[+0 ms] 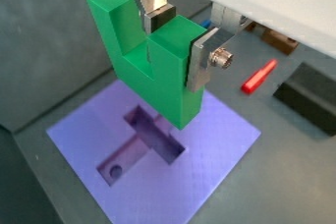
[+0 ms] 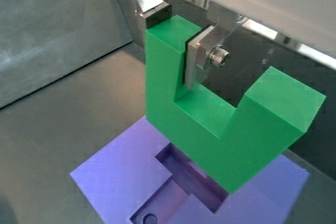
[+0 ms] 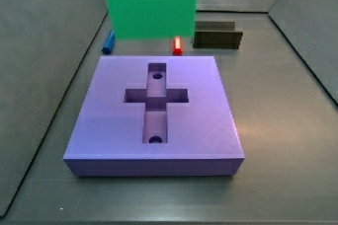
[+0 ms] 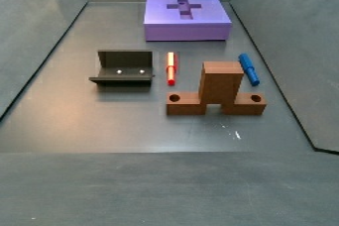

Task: Pick up the green object. Move up. Place the green object on the fixture. Regrasp the green object. Move to above the board. Insert the green object.
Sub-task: Insert the green object.

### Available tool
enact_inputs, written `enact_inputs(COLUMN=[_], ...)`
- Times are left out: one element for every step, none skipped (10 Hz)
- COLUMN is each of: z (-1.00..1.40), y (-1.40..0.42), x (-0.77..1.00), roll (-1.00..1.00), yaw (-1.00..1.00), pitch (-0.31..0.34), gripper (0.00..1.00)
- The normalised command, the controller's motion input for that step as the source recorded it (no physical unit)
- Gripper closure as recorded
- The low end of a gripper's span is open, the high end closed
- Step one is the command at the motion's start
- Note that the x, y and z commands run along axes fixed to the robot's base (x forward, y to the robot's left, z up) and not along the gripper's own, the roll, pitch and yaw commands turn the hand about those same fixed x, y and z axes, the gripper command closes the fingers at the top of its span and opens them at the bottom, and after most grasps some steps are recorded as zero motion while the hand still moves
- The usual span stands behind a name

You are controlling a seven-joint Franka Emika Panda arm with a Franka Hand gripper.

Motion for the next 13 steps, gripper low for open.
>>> enact_inputs(z=[-0.79, -0.8, -0.8, -0.43, -0.39, -0.38, -0.36, -0.33, -0.3, -0.25, -0.18, -0.07, -0.09], y=[-0.17, -0.21, -0.22, -0.09, 0.0, 0.0, 0.01, 0.01, 0.0, 0.0, 0.0, 0.0, -0.01], x=[0.05, 0.04, 0.05, 0.1, 0.06, 0.0, 0.13, 0.11, 0.09, 0.03, -0.01, -0.04, 0.0], roll=[0.0, 0.01, 0.04, 0.1, 0.0, 0.0, 0.06, 0.08, 0.08, 0.14, 0.19, 0.24, 0.21], yaw=[0.2, 0.19, 0.06, -0.01, -0.11, -0.01, 0.0, 0.0, 0.0, 0.0, 0.0, 0.0, 0.0], pitch=[-0.22, -0.219, -0.22, -0.03, -0.021, -0.05, 0.0, 0.0, 0.0, 0.0, 0.0, 0.0, 0.0], gripper=[1.0, 1.0, 1.0, 1.0, 1.0, 1.0, 1.0, 1.0, 1.0, 1.0, 1.0, 1.0, 1.0])
